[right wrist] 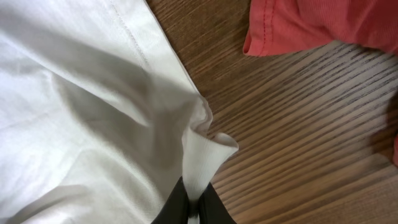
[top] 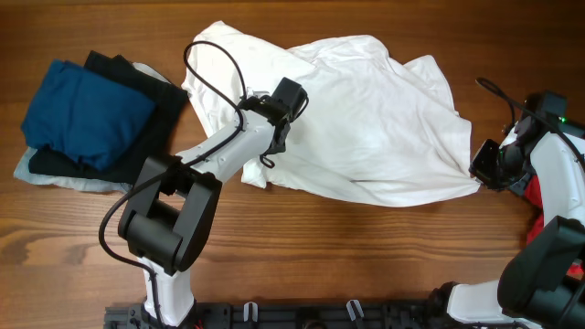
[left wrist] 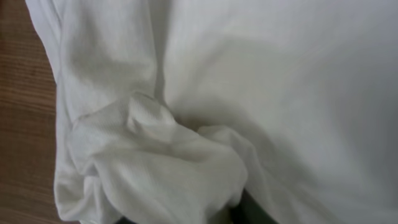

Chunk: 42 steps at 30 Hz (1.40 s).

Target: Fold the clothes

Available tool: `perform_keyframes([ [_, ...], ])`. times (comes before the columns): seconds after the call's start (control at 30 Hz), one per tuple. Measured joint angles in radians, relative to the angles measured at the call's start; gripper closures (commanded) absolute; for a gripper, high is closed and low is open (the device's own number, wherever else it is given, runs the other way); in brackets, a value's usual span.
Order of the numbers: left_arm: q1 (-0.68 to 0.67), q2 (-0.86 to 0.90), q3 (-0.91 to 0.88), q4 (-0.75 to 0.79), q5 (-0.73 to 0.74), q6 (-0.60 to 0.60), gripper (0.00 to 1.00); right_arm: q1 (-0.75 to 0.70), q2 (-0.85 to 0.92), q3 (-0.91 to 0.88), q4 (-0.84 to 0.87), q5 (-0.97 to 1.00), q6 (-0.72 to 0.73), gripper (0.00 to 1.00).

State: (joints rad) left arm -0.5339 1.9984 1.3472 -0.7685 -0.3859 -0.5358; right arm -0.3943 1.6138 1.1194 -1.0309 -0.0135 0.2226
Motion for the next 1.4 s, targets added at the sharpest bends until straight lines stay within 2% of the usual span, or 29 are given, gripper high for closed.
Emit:
perform_keyframes([
  [0.03,0.000,0.000,0.000,-0.001,0.006,0.003,0.96,0.000,0.000,0.000,0.000,0.000,0.000,0.96],
  [0.27,-0.001,-0.006,0.000,-0.085,0.060,0.006,0.96,0.000,0.000,0.000,0.000,0.000,0.000,0.96],
  [0.4,-0.001,-0.089,-0.004,-0.167,0.085,0.007,0.96,0.000,0.000,0.000,0.000,-0.020,0.003,0.96],
  [0.53,0.014,-0.328,-0.008,-0.251,0.099,0.015,0.96,-0.004,-0.008,0.015,-0.045,-0.092,-0.002,0.96],
  [0.63,0.091,-0.536,-0.008,-0.283,0.113,0.022,0.96,-0.040,-0.065,0.073,-0.100,-0.140,-0.005,0.96],
  [0.73,0.225,-0.722,-0.007,-0.280,0.145,0.023,0.96,-0.092,-0.179,0.175,-0.152,-0.179,-0.005,0.96],
  [0.87,0.419,-0.921,-0.007,-0.273,0.293,0.061,0.96,-0.114,-0.402,0.294,-0.237,-0.212,-0.016,0.96],
  [1.1,0.586,-1.152,-0.006,-0.326,0.439,0.113,0.96,-0.116,-0.631,0.480,-0.350,-0.151,0.013,0.96],
  [1.27,0.607,-1.295,0.048,-0.364,0.462,0.116,0.96,-0.116,-0.656,0.665,-0.389,-0.099,0.034,0.96],
  [1.4,0.608,-1.316,0.084,-0.352,0.483,0.116,0.96,-0.116,-0.628,0.712,-0.383,-0.090,0.038,0.96],
])
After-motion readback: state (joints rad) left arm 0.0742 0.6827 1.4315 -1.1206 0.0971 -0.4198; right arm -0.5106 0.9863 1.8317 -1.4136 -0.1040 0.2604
